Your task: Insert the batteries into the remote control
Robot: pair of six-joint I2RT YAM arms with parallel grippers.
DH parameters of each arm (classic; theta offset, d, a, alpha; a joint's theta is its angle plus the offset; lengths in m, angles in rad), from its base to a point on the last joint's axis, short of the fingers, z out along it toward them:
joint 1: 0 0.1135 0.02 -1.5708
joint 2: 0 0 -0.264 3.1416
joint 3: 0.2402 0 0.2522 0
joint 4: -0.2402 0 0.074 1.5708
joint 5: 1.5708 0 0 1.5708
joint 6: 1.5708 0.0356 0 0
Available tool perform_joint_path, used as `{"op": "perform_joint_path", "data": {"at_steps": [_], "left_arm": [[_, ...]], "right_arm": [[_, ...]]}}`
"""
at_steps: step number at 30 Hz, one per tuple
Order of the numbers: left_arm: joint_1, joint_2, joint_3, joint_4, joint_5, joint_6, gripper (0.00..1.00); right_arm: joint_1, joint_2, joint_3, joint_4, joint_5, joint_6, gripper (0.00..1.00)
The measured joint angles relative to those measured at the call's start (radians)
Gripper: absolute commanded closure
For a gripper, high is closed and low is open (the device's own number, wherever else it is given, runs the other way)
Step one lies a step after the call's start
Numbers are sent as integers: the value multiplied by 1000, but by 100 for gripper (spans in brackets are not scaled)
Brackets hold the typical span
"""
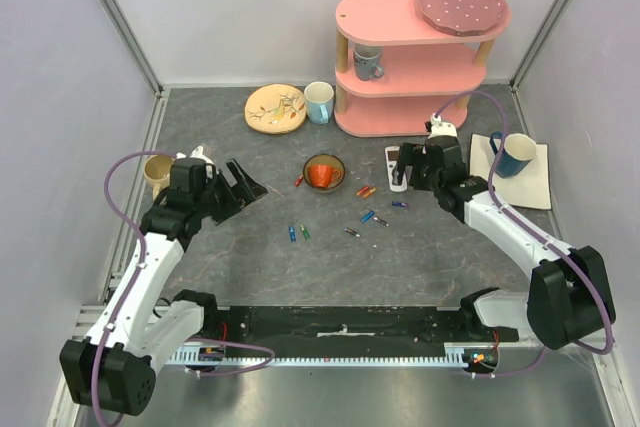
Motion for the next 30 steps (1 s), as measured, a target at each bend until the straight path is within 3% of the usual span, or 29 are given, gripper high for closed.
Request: {"op": "perform_joint_path", "data": {"at_steps": [10,15,20,30], "left_arm": [[0,-80,-66,103,65,8,1],[0,-76,-84,114,87,25,1],[0,-63,-88,129,116,32,5],[0,-48,-99,152,149,47,10]], "right_arm": [[0,-34,0,30,-67,-17,2],[48,-20,34,6,32,-50,2],[143,69,158,-21,253,-90,2],[143,359,306,-72,281,-175,2]]}}
